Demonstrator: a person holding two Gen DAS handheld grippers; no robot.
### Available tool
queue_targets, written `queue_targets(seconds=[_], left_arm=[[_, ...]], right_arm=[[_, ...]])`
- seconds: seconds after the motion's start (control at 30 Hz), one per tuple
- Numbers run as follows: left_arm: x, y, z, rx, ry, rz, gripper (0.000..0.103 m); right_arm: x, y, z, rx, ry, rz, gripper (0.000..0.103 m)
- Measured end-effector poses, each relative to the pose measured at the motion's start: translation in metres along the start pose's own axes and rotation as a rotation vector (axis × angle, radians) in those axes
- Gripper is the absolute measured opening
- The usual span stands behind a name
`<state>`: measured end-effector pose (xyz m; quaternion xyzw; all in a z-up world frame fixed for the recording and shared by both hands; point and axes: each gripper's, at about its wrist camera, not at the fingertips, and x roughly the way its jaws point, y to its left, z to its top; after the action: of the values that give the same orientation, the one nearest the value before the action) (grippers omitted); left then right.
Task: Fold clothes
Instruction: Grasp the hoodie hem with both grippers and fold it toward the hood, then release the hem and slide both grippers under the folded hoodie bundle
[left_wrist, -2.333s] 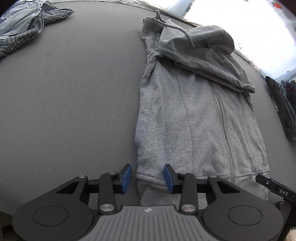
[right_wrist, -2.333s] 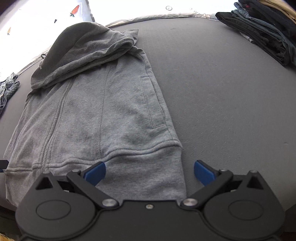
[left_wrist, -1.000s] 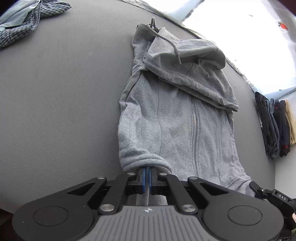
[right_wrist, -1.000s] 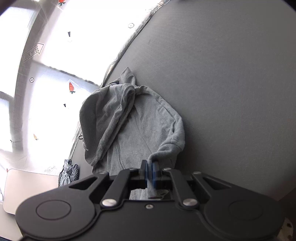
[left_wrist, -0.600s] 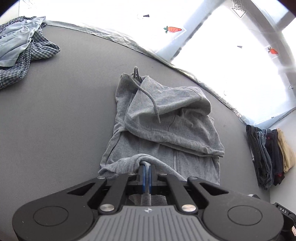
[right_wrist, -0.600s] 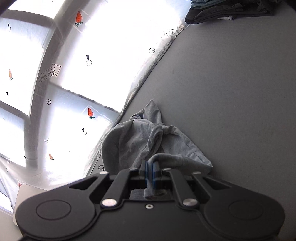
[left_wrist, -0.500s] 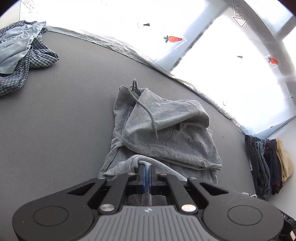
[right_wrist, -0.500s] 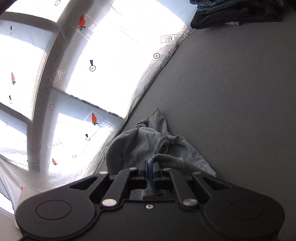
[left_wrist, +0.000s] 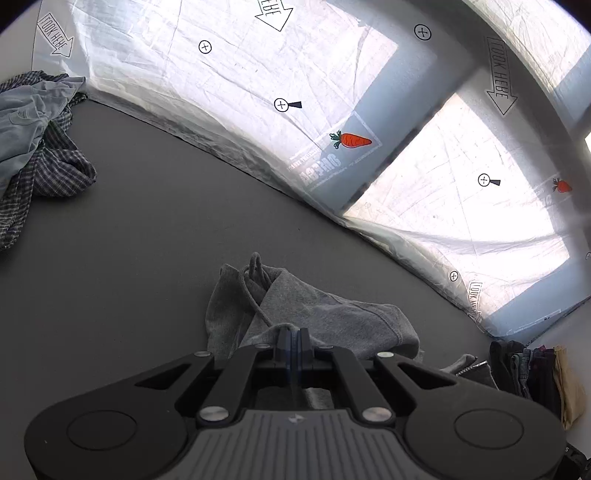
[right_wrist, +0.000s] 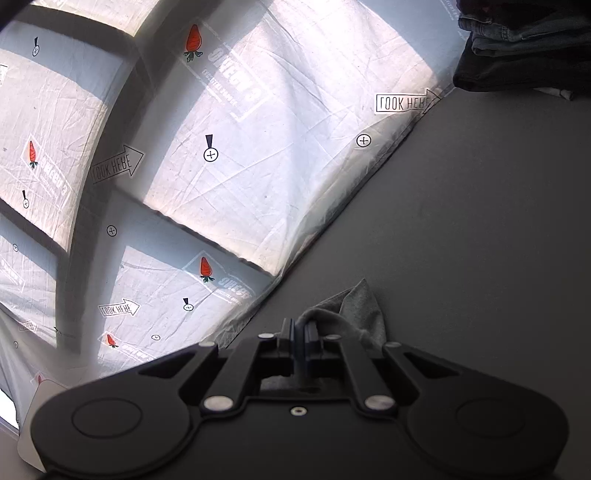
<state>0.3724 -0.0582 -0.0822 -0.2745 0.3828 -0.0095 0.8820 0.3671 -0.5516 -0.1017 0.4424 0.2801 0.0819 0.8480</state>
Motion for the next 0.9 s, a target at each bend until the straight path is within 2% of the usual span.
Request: queue_targets(seconds=[0.13, 0.33, 0.47, 0.6, 0.67, 0.73, 0.77, 0.9], left_arm=[[0.014, -0.005, 0.022, -0.011, -0.01, 0.02, 0.002], [0.043, 0.005, 0.051, -0.08, -0.024, 0.065, 0.002], [0.071, 0.014, 0.077, -0.064, -0.052, 0.156, 0.0], [0.089, 0.017, 0.09, -0.037, -0.029, 0.167, 0.0], [0.097, 0.014, 0.087, 0.005, -0.007, 0.171, 0.005], [0.106, 0.01, 0.079, 0.045, 0.035, 0.162, 0.028], [0.11, 0.008, 0.075, 0.067, 0.053, 0.16, 0.033], [0.131, -0.005, 0.063, 0.182, 0.099, 0.154, 0.054]], right_arm=[[0.035, 0.007, 0.017, -0.012, 0.033, -0.008, 0.005], [0.099, 0.0, 0.036, 0.005, 0.09, -0.032, 0.005], [0.144, -0.009, 0.041, 0.001, 0.13, -0.094, 0.006], [0.169, -0.013, 0.043, -0.014, 0.132, -0.144, 0.011], [0.17, -0.012, 0.045, -0.032, 0.109, -0.161, 0.018], [0.169, -0.012, 0.048, -0.052, 0.087, -0.179, 0.024], [0.168, -0.013, 0.05, -0.059, 0.084, -0.188, 0.03], [0.164, -0.016, 0.045, -0.136, 0.108, -0.262, 0.04]])
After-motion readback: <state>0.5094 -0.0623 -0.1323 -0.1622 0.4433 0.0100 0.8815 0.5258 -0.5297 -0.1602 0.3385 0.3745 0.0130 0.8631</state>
